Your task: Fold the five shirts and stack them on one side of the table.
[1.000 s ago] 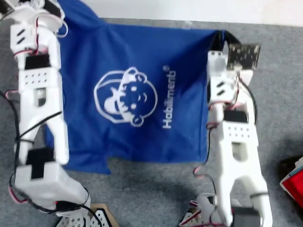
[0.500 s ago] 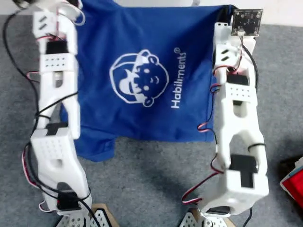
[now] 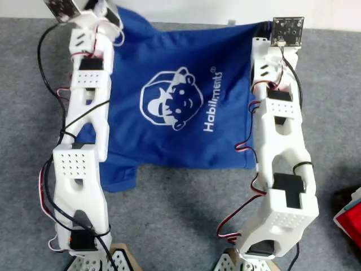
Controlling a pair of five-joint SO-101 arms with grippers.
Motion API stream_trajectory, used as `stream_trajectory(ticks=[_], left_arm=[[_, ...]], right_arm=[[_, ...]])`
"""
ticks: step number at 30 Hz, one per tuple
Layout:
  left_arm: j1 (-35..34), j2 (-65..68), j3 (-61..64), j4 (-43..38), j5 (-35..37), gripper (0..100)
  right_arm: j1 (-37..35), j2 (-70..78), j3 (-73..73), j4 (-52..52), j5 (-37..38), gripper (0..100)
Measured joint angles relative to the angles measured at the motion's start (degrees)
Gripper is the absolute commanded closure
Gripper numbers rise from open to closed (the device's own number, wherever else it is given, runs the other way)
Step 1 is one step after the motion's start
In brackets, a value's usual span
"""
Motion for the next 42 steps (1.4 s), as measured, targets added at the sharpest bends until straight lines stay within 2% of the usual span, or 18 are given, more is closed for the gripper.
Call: stream_trajectory(ticks=[3, 5, 11, 18, 22, 27, 30, 34, 42], left_arm=[[0.0, 0.0, -5.7, 2.4, 0.0, 99], [0.0, 0.0, -9.7, 5.6, 0.0, 99], [0.0, 0.0, -12.7, 14.1, 0.6, 99], [-0.7, 0.0, -12.7, 22.9, 8.5, 99], [-0.7, -2.8, -12.7, 36.2, 9.1, 99], [-0.6, -7.7, -12.8, 61.3, 8.8, 99], [-1.1, -7.4, -12.7, 72.5, 4.3, 99], [-3.0, -5.2, -13.3, 80.7, 0.5, 99], [-3.2, -4.5, -13.4, 96.0, -3.0, 99]], right_arm=[[0.8, -0.1, -2.7, 0.0, -1.2, 98.9], [1.3, -0.1, -4.5, 2.0, -5.2, 98.9], [2.0, -2.0, -7.7, 17.8, -16.6, 99.1], [1.0, -11.5, -7.8, 34.6, -18.4, 99.1], [-1.7, -16.2, -7.8, 44.3, -18.4, 99.1], [-3.6, -19.7, -7.9, 58.1, -18.4, 99.1], [-3.6, -20.0, -7.9, 65.0, -18.4, 99.1], [-3.6, -20.1, -7.9, 70.5, -18.4, 99.1], [-3.6, -20.7, 0.0, 71.1, -16.4, 99.1]])
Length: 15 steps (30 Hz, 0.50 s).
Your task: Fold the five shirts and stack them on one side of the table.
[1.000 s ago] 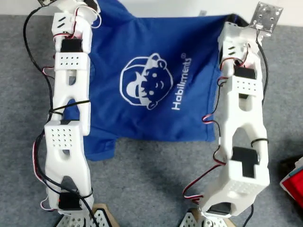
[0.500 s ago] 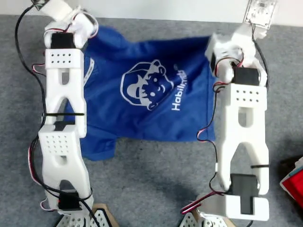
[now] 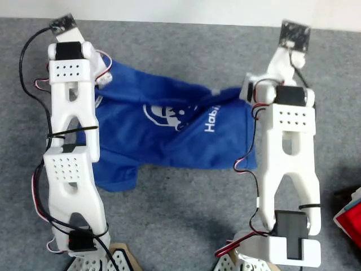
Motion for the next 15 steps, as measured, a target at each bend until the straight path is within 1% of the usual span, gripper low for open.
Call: stream_trajectory(ticks=[3, 11, 13, 15], left_arm=[[-0.3, -0.4, 0.0, 3.9, -1.1, 99], [-1.4, -2.3, 0.4, 5.3, -4.3, 99], [-1.4, -5.7, 3.5, 5.5, -5.3, 99], [-1.7, -10.2, 8.9, 5.5, -8.1, 99]], right_arm=[[0.0, -0.4, 2.8, 0.0, 0.6, 99.1], [-0.3, -12.5, 12.6, 0.0, 4.7, 99.1], [-0.1, -14.9, 15.0, 0.0, 4.9, 99.1], [0.0, -15.8, 16.9, 0.0, 5.7, 99.1]])
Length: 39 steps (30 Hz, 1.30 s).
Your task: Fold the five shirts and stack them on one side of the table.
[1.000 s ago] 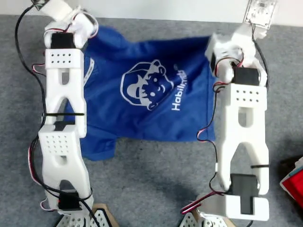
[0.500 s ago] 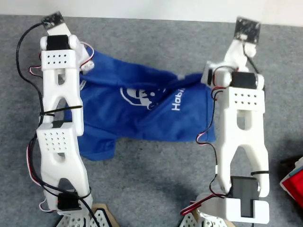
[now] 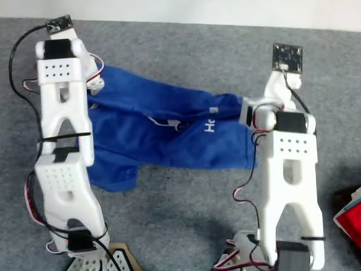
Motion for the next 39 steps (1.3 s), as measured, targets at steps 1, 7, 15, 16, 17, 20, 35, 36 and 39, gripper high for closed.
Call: stream_trajectory(ticks=[1, 7, 15, 16, 17, 20, 35, 36, 39], left_arm=[[0.0, -2.2, 3.3, 0.0, -1.1, 99], [-0.4, -15.4, 29.4, -9.1, -3.7, 99], [-0.6, -37.7, 69.8, -33.5, -3.7, 99], [-0.6, -40.6, 73.8, -35.8, -3.7, 99], [-0.7, -43.6, 77.8, -37.7, -3.7, 99], [-1.5, -51.2, 86.9, -41.2, -3.7, 99], [-9.8, -58.1, 92.3, -44.7, -3.6, 99], [-9.8, -58.1, 93.4, -44.7, -3.7, 99], [-9.8, -58.1, 97.1, -45.0, -6.0, 99]], right_arm=[[-0.1, -0.3, 1.0, -0.2, 0.1, 99.1], [0.1, -0.8, 9.1, -4.8, 0.6, 99.1], [1.3, -0.9, 13.9, -6.9, 0.6, 99.1], [1.7, -0.9, 14.3, -6.9, 0.6, 99.1], [2.1, -0.9, 14.4, -6.9, 0.6, 99.1], [3.2, -0.9, 14.7, -6.9, 0.6, 99.1], [3.9, -4.6, 16.5, -3.9, 0.6, 99.1], [3.9, -6.0, 17.8, -3.9, 0.6, 99.1], [3.9, -10.3, 22.8, -4.9, 1.1, 99.1]])
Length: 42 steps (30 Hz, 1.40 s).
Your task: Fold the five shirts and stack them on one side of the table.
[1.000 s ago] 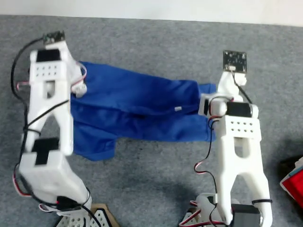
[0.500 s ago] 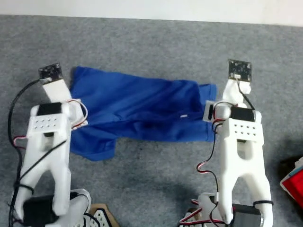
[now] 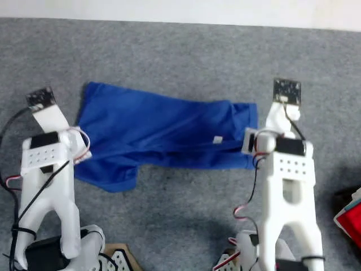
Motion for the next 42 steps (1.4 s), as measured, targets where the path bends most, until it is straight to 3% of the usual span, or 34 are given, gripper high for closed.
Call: stream_trajectory(ticks=[11, 15, 19, 24, 29, 36, 42], left_arm=[[0.0, 0.0, 8.6, -8.7, -0.9, 99], [0.0, -0.1, 8.6, -8.8, -0.9, 97], [0.0, -0.3, 8.6, -7.8, -1.1, 85], [-0.2, -0.3, 2.8, 4.1, -1.2, 68], [-3.4, -0.4, -5.0, 19.3, -1.6, 64], [-8.5, -0.8, -6.4, 21.6, -1.4, 64], [-9.1, -0.8, -6.4, 18.1, -1.4, 65]], right_arm=[[0.0, -6.2, 13.8, -7.5, 2.1, 97.9], [0.0, -6.5, 13.8, -6.9, 2.5, 82.7], [-0.5, -6.9, 13.8, -4.2, 2.5, 73.5], [-2.2, -6.9, 9.5, 1.1, -0.9, 75.9], [-5.0, -6.9, 2.7, 6.5, -5.6, 85.1], [-14.9, -6.9, 1.8, 8.5, -10.2, 99.6], [-19.6, -6.9, 8.1, 3.2, -10.6, 99.1]])
